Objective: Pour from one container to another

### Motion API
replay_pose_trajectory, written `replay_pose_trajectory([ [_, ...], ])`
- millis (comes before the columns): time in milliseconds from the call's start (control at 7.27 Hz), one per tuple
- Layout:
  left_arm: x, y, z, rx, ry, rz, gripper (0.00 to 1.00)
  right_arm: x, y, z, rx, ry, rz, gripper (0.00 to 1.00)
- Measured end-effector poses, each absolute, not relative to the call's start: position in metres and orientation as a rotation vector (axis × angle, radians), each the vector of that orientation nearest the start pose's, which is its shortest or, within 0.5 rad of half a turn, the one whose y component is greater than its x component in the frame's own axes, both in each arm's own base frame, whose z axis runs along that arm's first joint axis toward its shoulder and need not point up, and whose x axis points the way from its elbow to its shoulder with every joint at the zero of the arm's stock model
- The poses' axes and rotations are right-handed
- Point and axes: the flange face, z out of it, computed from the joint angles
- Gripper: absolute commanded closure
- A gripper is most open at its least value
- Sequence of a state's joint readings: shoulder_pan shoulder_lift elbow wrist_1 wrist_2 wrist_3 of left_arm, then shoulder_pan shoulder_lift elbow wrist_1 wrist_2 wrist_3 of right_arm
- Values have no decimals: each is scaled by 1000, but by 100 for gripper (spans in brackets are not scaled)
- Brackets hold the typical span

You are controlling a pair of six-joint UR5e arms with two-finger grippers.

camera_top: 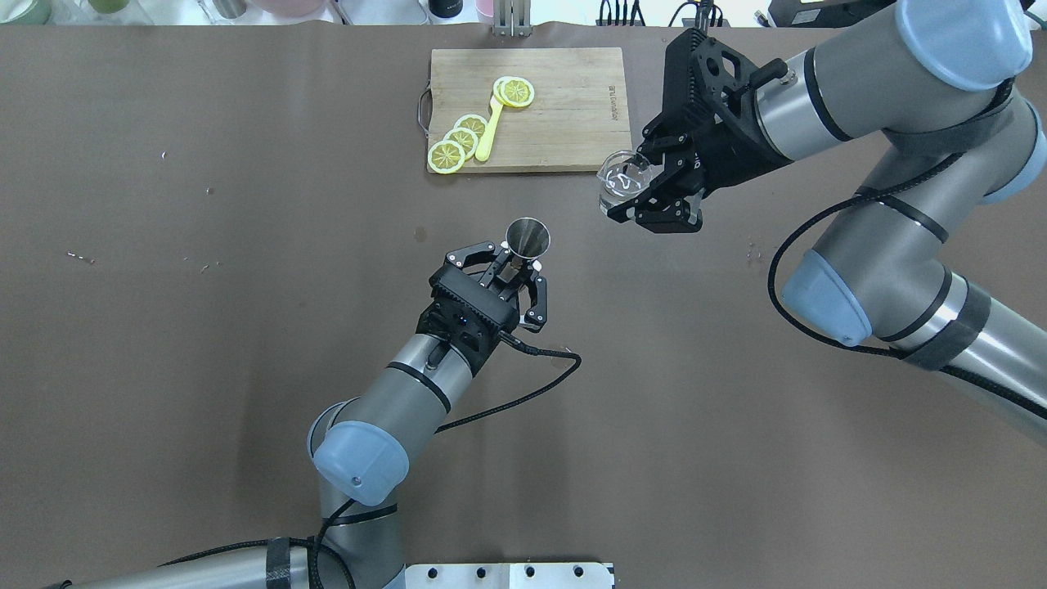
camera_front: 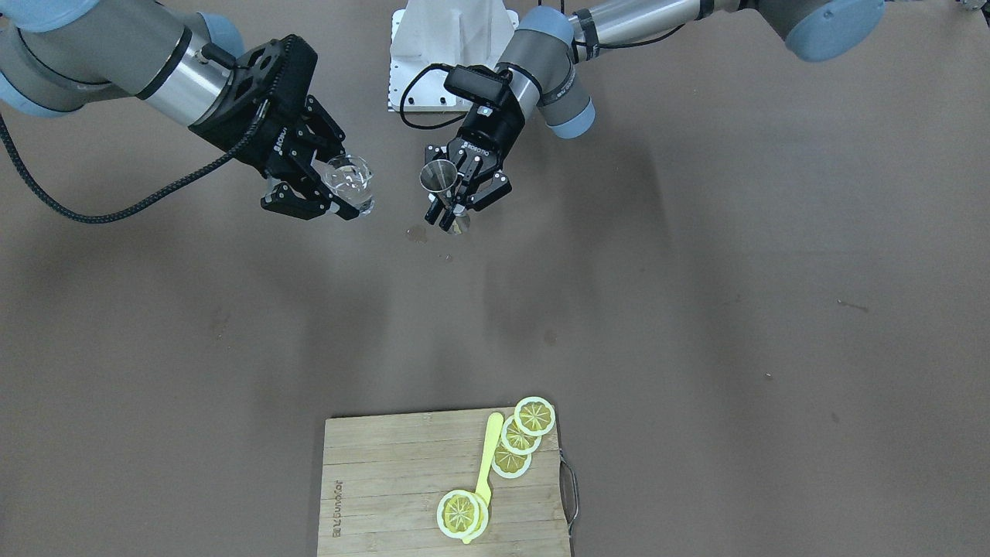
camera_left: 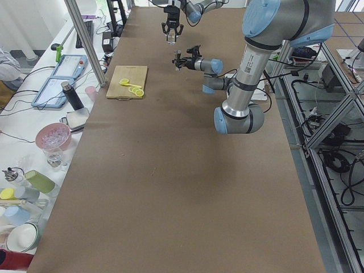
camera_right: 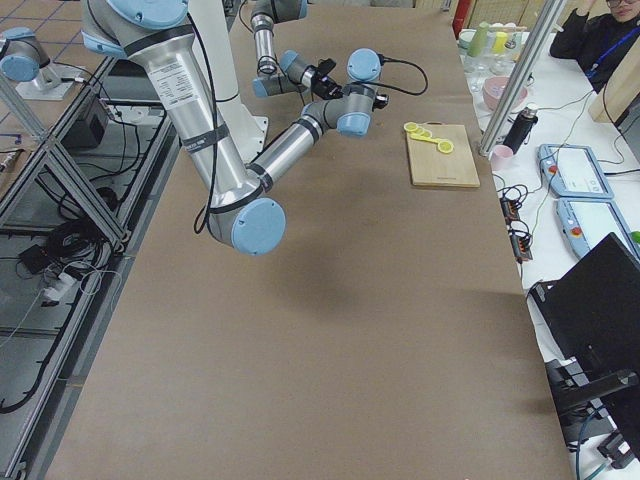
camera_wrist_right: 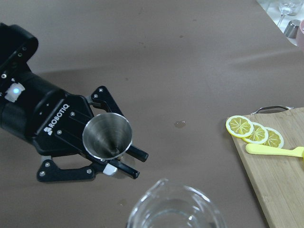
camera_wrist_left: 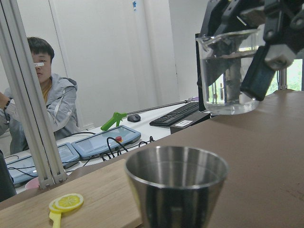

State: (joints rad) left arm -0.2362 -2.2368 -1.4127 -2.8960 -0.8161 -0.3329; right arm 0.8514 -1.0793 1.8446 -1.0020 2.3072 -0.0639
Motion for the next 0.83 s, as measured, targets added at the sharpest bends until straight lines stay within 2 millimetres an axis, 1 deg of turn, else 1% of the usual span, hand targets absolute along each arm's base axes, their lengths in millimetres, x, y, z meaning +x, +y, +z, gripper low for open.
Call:
replay_pose_trajectory([
  [275, 584, -348, 191, 1511, 903, 35, 100, -331, -470, 170, 1021, -1046, -1129, 100],
  [550, 585, -348, 192, 1511, 901, 37, 100, -342, -464, 157, 989, -1022, -1133, 100],
  [688, 586, -348, 193, 1509, 900, 38, 100, -348, -462, 153, 978, -1003, -1137, 100],
  [825, 587, -348, 193, 1509, 899, 40, 100, -351, -459, 151, 971, -980, -1147, 100],
])
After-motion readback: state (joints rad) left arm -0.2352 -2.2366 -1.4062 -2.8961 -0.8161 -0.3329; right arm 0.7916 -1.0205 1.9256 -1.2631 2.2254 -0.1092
